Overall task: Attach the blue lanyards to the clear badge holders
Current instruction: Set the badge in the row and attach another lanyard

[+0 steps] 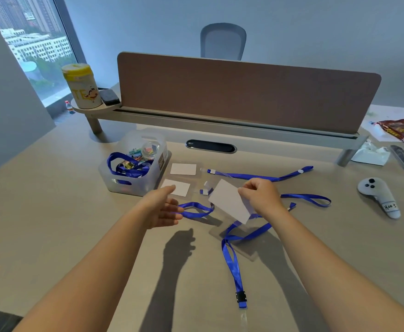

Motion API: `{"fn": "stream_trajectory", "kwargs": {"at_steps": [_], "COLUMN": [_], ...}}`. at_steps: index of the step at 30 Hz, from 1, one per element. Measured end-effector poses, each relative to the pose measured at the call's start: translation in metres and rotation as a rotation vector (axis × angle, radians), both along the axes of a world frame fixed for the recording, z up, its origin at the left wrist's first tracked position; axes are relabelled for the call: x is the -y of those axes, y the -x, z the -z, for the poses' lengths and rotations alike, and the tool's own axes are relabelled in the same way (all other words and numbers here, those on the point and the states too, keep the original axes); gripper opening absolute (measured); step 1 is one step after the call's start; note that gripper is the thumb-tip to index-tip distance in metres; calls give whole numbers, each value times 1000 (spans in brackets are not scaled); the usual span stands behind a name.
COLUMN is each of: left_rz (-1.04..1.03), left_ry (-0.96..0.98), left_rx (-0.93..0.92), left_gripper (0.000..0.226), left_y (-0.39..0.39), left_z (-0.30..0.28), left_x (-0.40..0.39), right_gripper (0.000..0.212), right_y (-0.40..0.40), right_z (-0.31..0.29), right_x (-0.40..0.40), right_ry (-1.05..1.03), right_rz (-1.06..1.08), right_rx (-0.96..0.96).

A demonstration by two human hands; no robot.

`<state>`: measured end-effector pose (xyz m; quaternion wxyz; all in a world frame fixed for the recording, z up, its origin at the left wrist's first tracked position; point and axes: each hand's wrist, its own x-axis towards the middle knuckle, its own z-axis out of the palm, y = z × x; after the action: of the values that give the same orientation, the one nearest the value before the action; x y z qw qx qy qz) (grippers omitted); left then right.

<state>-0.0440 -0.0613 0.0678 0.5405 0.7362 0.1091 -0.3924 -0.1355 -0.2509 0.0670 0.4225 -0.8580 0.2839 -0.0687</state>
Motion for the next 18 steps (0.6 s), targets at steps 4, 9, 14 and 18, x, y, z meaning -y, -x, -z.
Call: {"fn": "stream_trajectory", "kwargs": {"at_steps": [4,9,14,18], "left_rz": [135,93,106,76], "left_ry": [30,209,252,255], "left_rx": [-27,-82,-17,69], "left_gripper": [61,82,50,51], "left_y": [5,2,2,3], "left_z": [-2,5,4,1], "left_x": [13,21,25,32], "right_gripper": [18,22,24,26], "right_y": [-5,-6,-5,-5], "right_z": [-5,-11,-15,-17], "right_x": [-12,-23,-26,-30], "right_ry": [-26,-81,-78,-117], "right_rz": [-146,-271,-378,-434], "right_rx": [-5,-11,-13,-13]}}
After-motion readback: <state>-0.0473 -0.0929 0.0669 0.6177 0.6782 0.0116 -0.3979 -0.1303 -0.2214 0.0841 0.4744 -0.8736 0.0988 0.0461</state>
